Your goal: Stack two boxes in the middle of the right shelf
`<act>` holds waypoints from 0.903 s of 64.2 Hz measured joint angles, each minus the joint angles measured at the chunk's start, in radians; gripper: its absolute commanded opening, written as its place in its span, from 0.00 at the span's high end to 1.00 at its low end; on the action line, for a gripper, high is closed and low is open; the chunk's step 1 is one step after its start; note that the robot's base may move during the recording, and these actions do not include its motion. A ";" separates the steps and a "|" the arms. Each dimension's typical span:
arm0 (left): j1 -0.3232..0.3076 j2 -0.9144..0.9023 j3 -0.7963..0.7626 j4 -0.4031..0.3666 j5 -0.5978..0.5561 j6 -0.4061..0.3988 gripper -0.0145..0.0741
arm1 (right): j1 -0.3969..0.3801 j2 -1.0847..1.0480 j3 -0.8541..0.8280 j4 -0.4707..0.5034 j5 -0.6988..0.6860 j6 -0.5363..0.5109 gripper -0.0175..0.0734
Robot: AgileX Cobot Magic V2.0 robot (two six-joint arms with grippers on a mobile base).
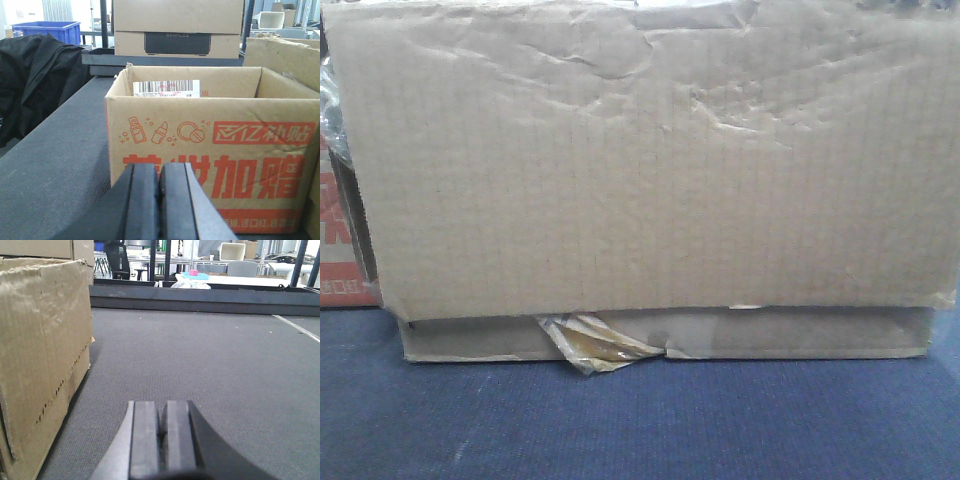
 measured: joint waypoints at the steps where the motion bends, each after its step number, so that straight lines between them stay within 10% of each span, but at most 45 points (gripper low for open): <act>1: 0.000 0.000 0.000 0.000 -0.002 0.000 0.96 | 0.000 0.000 0.000 0.000 0.000 0.000 0.99; 43: 0.000 -0.001 0.000 0.000 -0.223 0.000 0.96 | 0.000 -0.002 -0.003 0.000 -0.151 0.000 0.99; 58: 0.000 0.000 -0.242 0.000 -0.161 0.000 0.96 | 0.000 -0.004 -0.239 0.000 -0.106 0.000 0.99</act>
